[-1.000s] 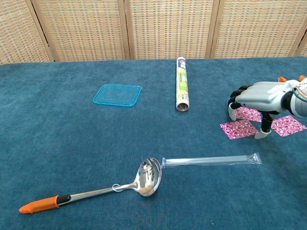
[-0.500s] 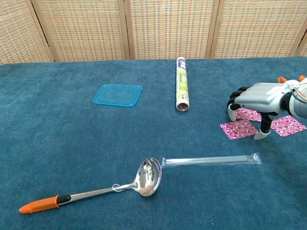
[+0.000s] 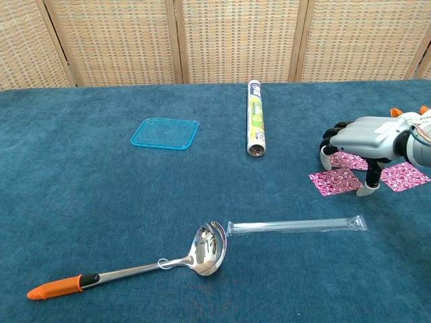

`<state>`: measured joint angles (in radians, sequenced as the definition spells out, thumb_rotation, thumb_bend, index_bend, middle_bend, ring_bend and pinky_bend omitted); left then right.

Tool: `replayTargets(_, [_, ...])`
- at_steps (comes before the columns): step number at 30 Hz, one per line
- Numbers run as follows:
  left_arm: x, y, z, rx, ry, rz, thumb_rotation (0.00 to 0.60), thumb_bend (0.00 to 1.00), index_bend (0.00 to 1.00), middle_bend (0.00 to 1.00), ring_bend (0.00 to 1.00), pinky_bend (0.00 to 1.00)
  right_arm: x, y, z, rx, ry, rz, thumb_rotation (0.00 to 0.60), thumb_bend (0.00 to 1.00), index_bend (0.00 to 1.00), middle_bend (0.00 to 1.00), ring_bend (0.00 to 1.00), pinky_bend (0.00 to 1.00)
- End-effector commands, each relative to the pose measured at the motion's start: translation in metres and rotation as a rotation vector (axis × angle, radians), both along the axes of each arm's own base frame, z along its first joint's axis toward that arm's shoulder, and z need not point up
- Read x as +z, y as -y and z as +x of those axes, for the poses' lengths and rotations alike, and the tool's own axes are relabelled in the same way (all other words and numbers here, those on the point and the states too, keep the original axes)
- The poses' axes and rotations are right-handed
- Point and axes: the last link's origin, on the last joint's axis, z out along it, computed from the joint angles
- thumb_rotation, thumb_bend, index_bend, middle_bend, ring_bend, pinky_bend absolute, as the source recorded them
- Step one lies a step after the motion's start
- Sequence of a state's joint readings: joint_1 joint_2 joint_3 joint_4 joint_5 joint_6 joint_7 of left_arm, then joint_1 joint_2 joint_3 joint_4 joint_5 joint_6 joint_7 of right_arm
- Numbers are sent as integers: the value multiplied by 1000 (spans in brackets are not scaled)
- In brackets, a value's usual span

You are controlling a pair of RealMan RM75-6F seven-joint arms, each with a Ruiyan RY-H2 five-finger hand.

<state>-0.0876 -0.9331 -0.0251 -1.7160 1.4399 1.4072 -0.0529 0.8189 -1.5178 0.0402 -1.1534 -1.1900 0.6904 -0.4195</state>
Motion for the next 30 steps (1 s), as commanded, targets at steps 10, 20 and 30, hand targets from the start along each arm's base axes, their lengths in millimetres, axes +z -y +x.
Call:
replayTargets(10, [0,1,0,1,1,0,202,0,22,0,0,0,2,-1,1,1,14,-4,600,231,391,209,0,0])
replayTargets(20, [0,1,-1,6,0,1,201,0,23,0,0,0,0,1,4,9,6,1,600,234,391,210,0,0])
replayTargets(30, [1,1,-2,8,1,1,201,0,23,0,0,0,-4,2,4,4,5,2,600,234,392,209,0,0])
